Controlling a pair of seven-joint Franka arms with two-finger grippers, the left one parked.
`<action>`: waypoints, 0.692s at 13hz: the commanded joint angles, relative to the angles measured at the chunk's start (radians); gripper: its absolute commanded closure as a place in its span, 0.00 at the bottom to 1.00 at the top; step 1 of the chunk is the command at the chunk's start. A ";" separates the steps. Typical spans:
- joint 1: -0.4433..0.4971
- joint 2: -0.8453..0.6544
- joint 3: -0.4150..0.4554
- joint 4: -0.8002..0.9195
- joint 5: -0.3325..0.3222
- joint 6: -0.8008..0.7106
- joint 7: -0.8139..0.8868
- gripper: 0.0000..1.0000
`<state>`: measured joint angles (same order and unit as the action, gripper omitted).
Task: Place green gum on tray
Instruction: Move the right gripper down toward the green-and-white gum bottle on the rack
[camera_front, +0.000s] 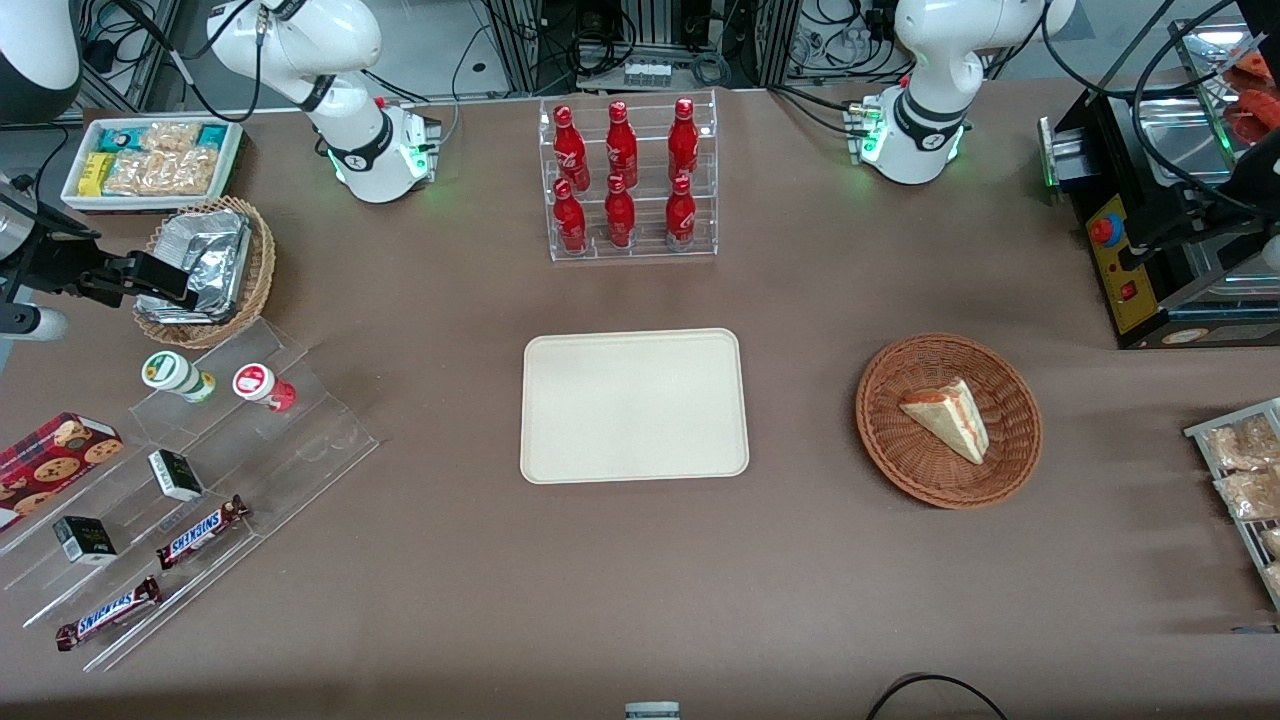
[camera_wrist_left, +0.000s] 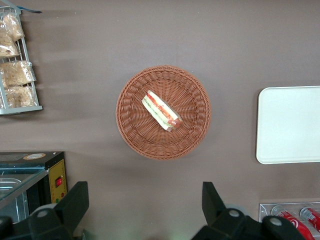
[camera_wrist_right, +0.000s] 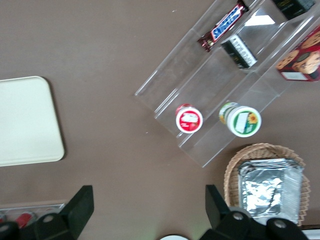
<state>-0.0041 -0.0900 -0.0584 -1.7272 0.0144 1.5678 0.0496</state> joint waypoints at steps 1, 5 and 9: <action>0.016 -0.005 0.000 0.004 -0.046 0.015 0.018 0.01; 0.013 0.019 -0.004 0.003 -0.047 0.032 0.006 0.01; -0.002 0.035 -0.015 -0.073 -0.039 0.130 -0.084 0.01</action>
<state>0.0020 -0.0553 -0.0651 -1.7495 -0.0111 1.6283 0.0247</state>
